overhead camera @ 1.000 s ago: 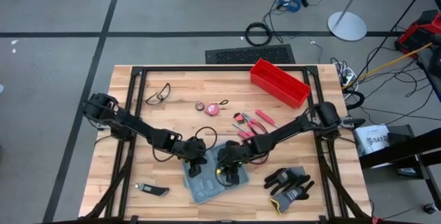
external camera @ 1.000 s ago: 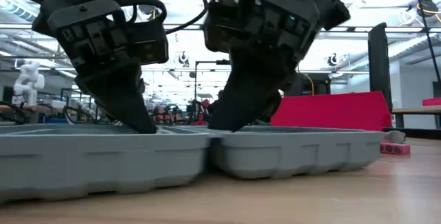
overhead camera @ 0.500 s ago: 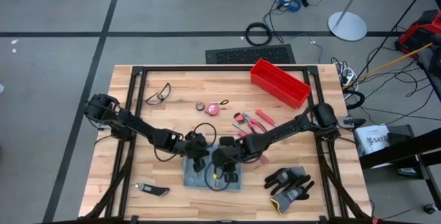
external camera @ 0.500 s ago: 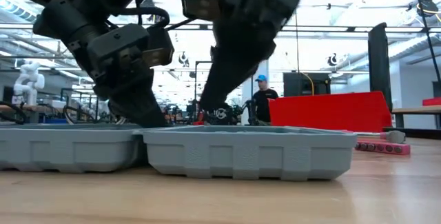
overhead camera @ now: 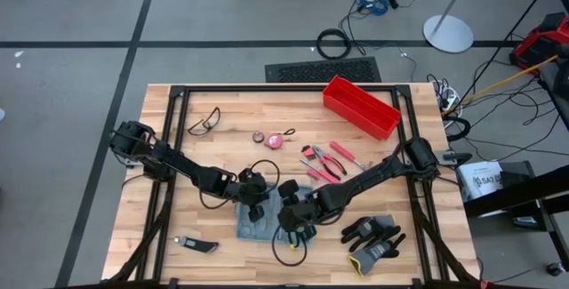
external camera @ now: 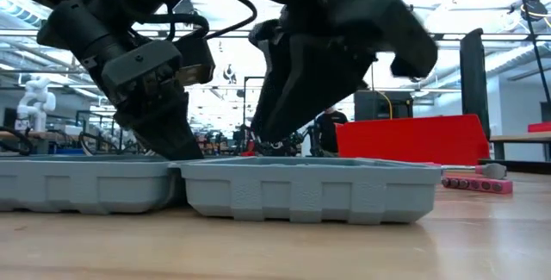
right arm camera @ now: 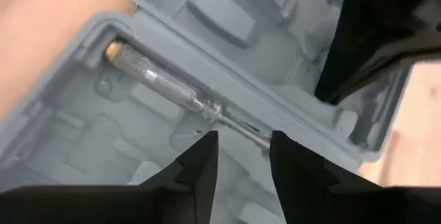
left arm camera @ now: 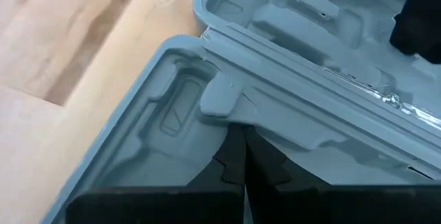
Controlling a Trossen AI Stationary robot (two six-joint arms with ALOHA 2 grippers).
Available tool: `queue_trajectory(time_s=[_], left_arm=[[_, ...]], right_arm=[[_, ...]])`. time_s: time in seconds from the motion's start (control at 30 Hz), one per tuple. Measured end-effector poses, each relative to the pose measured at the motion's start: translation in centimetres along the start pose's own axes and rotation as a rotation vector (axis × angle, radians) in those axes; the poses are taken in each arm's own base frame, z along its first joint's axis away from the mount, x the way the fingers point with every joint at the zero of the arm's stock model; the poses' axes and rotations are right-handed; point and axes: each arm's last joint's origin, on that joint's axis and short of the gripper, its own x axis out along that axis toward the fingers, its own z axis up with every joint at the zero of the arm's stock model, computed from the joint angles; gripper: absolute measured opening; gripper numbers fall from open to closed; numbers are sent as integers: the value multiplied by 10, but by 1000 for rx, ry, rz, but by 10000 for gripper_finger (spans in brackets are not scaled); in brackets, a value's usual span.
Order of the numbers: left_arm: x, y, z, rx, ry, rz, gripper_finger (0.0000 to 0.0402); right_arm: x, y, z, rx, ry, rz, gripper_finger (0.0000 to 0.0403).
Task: Prefit tool cases
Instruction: Remove the voltage tester from the toolbox
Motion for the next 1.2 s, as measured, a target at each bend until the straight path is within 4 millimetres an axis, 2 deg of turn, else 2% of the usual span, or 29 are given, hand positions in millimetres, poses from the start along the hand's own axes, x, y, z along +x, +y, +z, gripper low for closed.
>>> queue_trajectory(time_s=[0.27, 0.5, 0.63, 0.77, 1.0, 1.2], left_arm=[[2, 8, 5, 71, -9, 28, 1], [2, 10, 6, 70, -8, 35, 1], [2, 10, 5, 62, -6, 34, 1], [2, 10, 5, 27, -3, 34, 1], [2, 9, 5, -10, -3, 28, 1], [5, 7, 1, -32, 3, 25, 1]], right_arm=[[12, 3, 1, -216, -16, -37, 122], [33, 12, -5, -318, 31, -52, 122], [50, 21, -8, -363, 65, -119, 122], [61, 25, -9, -350, 54, -162, 111], [62, 23, -3, -279, 0, -233, 59], [62, 21, -2, -244, -8, -277, 33]])
